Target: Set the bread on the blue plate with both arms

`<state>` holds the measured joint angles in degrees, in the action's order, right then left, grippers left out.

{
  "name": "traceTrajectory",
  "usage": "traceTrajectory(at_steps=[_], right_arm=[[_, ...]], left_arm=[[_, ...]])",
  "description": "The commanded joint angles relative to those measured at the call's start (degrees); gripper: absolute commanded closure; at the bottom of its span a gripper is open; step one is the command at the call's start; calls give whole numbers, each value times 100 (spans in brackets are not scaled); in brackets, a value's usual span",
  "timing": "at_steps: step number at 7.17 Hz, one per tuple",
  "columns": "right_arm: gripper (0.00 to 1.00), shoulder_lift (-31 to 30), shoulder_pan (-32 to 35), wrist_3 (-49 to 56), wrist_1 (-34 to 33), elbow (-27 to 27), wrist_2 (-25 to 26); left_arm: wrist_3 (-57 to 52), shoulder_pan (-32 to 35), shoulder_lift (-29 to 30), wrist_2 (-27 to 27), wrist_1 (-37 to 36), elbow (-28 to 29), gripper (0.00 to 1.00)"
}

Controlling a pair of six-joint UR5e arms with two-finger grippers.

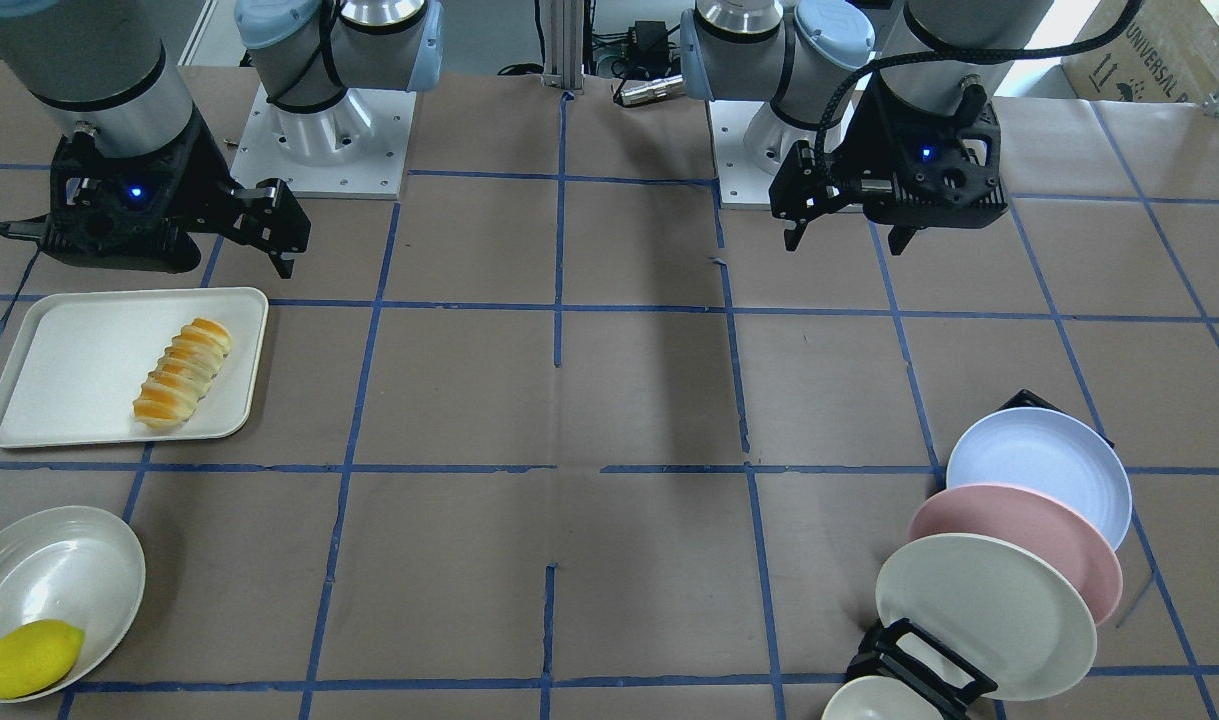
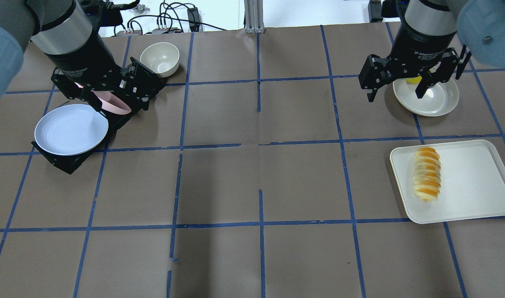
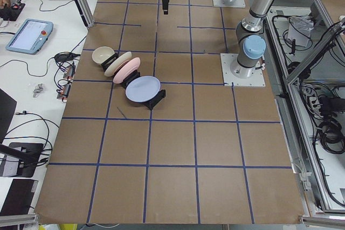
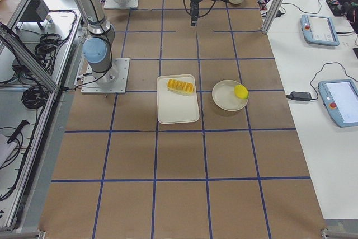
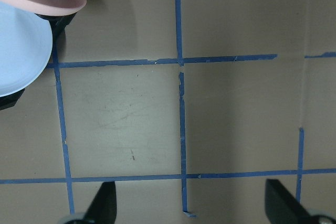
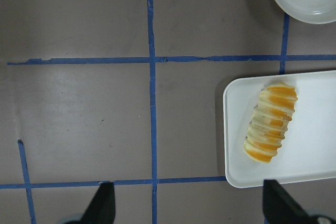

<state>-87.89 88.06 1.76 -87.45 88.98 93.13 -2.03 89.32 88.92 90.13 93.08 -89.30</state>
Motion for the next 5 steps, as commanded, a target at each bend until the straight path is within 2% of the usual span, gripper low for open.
traceTrajectory(at_steps=[1,3,5], right_arm=[[1,0,1,0,0,6,4],[1,0,1,0,0,6,4],[1,0,1,-9,0,6,4]], left_arm=[[1,-2,-7,13,0,0,0],[-217,-360,-42,-4,0,-17,0],[-1460,-1342,45,-57,-61,-140,0]])
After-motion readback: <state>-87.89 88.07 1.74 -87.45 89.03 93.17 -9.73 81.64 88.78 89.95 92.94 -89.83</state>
